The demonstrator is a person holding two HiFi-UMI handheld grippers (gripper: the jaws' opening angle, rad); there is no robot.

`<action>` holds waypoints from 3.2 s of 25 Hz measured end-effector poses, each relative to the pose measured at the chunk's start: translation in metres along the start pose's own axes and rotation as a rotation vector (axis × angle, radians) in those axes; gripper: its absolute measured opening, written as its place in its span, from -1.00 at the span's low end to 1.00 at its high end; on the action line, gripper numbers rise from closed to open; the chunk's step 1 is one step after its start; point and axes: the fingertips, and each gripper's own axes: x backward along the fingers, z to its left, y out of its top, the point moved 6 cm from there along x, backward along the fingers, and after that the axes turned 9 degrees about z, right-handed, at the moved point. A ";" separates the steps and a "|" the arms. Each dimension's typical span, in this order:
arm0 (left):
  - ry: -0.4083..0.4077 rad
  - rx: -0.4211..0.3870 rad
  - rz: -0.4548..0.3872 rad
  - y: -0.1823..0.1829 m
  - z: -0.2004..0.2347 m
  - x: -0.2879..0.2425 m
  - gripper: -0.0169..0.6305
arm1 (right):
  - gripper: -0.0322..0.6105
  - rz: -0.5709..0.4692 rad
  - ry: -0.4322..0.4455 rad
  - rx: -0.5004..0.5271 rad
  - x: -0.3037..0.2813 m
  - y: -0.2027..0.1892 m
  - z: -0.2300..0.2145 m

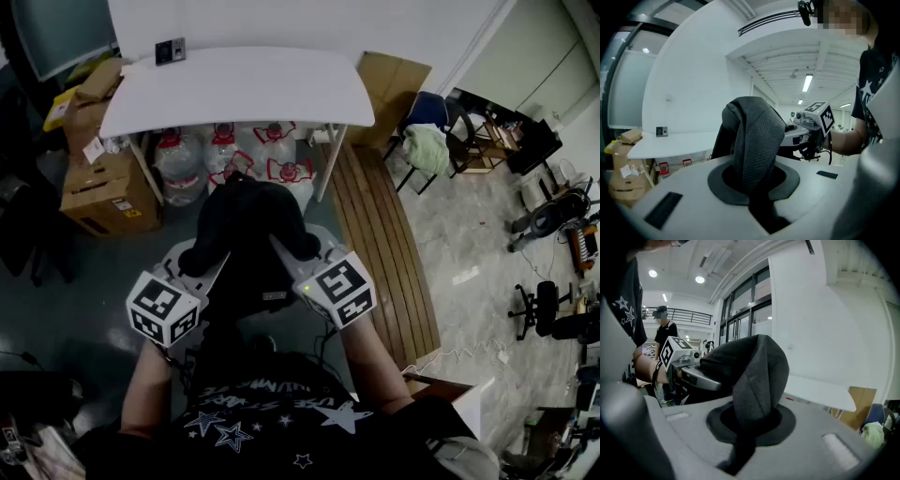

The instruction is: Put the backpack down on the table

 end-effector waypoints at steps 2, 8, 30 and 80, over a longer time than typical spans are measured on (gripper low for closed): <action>0.004 -0.004 0.005 0.001 -0.001 0.000 -0.80 | -0.82 0.004 0.006 -0.008 0.000 0.001 0.000; -0.002 -0.009 0.016 0.004 -0.007 -0.003 -0.80 | -0.82 0.007 0.007 -0.017 0.006 -0.001 -0.003; -0.028 0.041 0.041 -0.017 -0.013 0.003 -0.79 | -0.82 0.046 0.037 -0.033 0.005 -0.010 0.013; -0.210 -0.075 0.020 0.061 0.346 -0.069 -0.79 | -0.82 0.071 -0.150 -0.021 -0.271 0.148 -0.114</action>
